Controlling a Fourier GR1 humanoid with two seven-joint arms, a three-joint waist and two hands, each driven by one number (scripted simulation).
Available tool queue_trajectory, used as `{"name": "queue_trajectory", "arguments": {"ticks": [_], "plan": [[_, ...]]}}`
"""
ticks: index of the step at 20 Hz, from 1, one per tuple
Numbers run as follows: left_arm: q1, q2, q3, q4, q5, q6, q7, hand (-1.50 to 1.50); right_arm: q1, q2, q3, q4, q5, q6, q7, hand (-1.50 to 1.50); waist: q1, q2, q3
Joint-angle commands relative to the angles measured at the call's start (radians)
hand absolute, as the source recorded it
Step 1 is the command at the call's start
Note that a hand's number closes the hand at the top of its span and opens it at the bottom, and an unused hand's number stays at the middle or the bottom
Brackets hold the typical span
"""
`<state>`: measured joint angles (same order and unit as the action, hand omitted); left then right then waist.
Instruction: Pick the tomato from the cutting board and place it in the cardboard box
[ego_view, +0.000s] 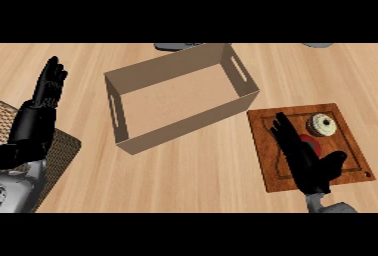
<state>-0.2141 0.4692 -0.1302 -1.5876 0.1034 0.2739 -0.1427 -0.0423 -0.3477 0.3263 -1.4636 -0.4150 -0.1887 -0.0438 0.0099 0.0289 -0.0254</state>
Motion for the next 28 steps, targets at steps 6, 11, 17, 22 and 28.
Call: {"name": "queue_trajectory", "arguments": {"ticks": [6, 11, 17, 22, 28], "plan": [[0.109, 0.111, 0.066, 0.193, -0.079, 0.045, 0.155, 0.0, -0.093, -0.242, -0.128, 0.021, -0.151, 0.474, -0.136, -1.5, 0.019, -0.014, 0.033], [0.128, 0.094, 0.043, 0.214, -0.065, 0.018, 0.185, 0.0, -0.062, -0.427, -0.051, 0.118, 0.25, 0.436, -0.434, -1.5, 0.028, -0.007, 0.034], [0.113, 0.084, 0.017, 0.179, -0.081, 0.015, 0.244, 0.0, -0.067, -0.425, -0.139, 0.311, 0.121, 0.677, -0.756, -1.5, 0.039, -0.008, 0.036], [0.073, 0.08, 0.012, 0.188, -0.102, 0.019, 0.275, 0.0, -0.138, -0.533, -0.143, 0.403, 0.334, 0.593, -0.914, -1.5, 0.037, -0.011, 0.033], [0.063, 0.059, -0.003, 0.172, -0.119, 0.026, 0.297, 0.0, -0.225, -0.651, -0.02, 0.442, 0.567, 0.54, -0.928, -1.5, 0.062, -0.012, 0.03]]}}
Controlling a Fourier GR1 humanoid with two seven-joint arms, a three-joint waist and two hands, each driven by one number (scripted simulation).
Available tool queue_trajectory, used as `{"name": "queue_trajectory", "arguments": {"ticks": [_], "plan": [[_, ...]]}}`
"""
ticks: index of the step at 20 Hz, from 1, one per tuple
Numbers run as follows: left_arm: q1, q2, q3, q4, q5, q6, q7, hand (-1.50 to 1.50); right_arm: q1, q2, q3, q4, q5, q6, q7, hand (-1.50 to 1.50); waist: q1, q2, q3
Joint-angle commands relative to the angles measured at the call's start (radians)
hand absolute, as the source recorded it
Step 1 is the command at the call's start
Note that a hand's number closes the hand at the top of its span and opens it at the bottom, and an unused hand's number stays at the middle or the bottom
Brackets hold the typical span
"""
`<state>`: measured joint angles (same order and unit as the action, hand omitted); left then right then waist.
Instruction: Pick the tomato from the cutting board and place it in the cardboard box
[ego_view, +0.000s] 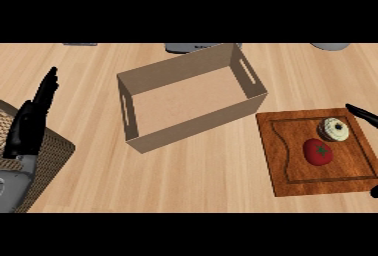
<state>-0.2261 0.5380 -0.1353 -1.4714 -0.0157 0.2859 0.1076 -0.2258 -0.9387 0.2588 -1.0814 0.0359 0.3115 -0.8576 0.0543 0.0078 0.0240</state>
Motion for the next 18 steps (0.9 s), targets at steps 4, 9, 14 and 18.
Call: {"name": "queue_trajectory", "arguments": {"ticks": [4, 9, 14, 18], "plan": [[0.051, -0.006, 0.015, 0.096, -0.01, 0.006, 0.038, 0.0, -0.127, -0.059, 0.145, 0.065, 0.251, 0.004, -0.053, -1.5, 0.015, 0.009, -0.023], [0.067, -0.025, 0.015, 0.139, -0.012, -0.007, 0.001, 0.0, -0.212, -0.03, 0.231, 0.106, 0.357, 0.03, -0.002, -1.5, 0.004, 0.009, -0.025], [0.079, -0.017, 0.045, 0.143, -0.005, -0.019, -0.019, 0.0, -0.282, 0.049, 0.277, 0.162, 0.427, 0.013, 0.049, -1.5, -0.007, 0.005, -0.024], [0.085, 0.01, 0.079, 0.147, 0.009, -0.043, -0.011, 0.0, -0.307, 0.1, 0.305, 0.203, 0.475, -0.005, 0.065, -1.5, -0.015, 0.003, -0.024]]}}
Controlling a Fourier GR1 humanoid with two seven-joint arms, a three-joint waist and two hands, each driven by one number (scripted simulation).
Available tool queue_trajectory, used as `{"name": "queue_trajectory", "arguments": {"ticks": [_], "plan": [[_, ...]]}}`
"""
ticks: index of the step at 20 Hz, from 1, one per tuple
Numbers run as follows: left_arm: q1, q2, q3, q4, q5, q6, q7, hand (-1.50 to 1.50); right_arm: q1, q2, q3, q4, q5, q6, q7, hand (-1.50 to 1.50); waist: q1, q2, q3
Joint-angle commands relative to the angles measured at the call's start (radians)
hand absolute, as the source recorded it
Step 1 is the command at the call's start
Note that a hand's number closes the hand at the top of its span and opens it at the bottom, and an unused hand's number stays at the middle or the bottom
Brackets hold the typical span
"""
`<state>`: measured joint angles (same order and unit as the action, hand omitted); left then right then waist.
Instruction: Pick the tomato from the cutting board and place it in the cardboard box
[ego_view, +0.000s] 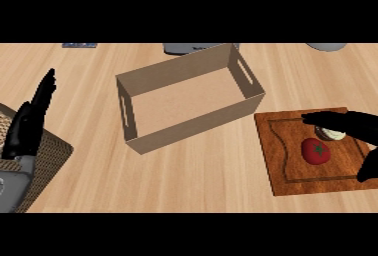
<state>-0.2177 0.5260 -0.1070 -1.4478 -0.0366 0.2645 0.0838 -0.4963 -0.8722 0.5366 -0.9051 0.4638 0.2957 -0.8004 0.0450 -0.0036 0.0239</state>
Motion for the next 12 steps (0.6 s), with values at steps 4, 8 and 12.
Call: {"name": "queue_trajectory", "arguments": {"ticks": [4, 8, 12], "plan": [[0.065, 0.015, 0.061, 0.136, 0.017, -0.014, 0.007, 0.0, -0.061, 0.078, 0.033, 0.089, 0.077, -0.004, -0.02, -1.5, -0.018, 0.014, -0.024], [0.073, -0.009, 0.043, 0.102, -0.001, -0.001, 0.033, 0.0, -0.098, 0.096, 0.033, 0.147, 0.102, 0.002, -0.042, -1.5, -0.016, 0.014, -0.023], [0.149, -0.035, 0.023, 0.052, -0.025, 0.024, 0.019, 0.0, -0.09, 0.093, 0.017, 0.145, 0.073, 0.029, -0.093, -1.5, -0.018, 0.007, -0.023]]}}
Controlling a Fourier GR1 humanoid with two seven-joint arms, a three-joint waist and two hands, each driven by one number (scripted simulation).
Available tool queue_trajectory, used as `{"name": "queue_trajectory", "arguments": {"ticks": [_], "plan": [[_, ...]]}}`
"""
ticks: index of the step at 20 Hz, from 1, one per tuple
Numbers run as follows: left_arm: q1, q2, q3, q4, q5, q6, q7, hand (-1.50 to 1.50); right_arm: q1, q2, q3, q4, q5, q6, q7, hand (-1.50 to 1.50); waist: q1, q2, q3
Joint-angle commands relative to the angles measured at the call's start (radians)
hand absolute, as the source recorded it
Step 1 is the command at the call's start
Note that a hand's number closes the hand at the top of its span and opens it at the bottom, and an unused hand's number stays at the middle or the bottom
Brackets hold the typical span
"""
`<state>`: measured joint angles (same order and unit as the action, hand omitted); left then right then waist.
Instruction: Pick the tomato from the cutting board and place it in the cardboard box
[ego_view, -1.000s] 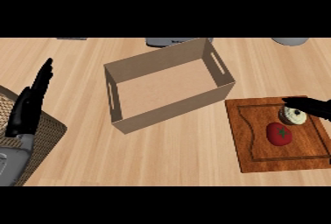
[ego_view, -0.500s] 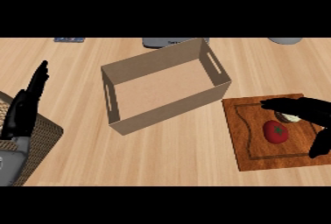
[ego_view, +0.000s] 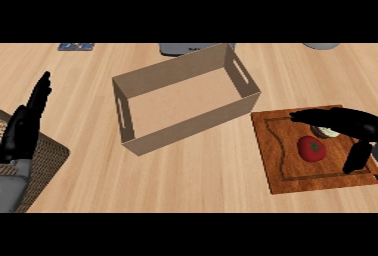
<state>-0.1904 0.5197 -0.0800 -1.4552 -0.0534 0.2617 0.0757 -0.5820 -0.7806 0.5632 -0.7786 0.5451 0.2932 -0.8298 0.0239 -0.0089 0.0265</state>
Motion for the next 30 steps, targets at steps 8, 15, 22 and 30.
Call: {"name": "queue_trajectory", "arguments": {"ticks": [8, 15, 22, 30], "plan": [[0.118, -0.018, 0.036, 0.095, -0.004, 0.005, 0.012, 0.0, 0.006, -0.01, 0.003, -0.055, -0.028, 0.056, -0.124, -1.5, -0.019, 0.009, -0.028], [0.069, 0.002, 0.077, 0.124, 0.004, -0.024, 0.013, 0.0, 0.001, 0.02, 0.061, -0.107, 0.049, 0.033, 0.044, -1.5, -0.022, 0.013, -0.028], [0.129, -0.014, 0.074, 0.061, -0.002, -0.025, 0.021, 0.0, 0.064, 0.034, 0.054, -0.074, 0.071, 0.007, 0.079, -1.5, -0.013, 0.01, -0.027], [0.112, -0.031, 0.069, 0.07, -0.033, -0.025, 0.025, 0.0, 0.07, 0.154, -0.035, -0.017, 0.095, -0.261, 0.108, 1.5, -0.01, 0.015, -0.025]]}}
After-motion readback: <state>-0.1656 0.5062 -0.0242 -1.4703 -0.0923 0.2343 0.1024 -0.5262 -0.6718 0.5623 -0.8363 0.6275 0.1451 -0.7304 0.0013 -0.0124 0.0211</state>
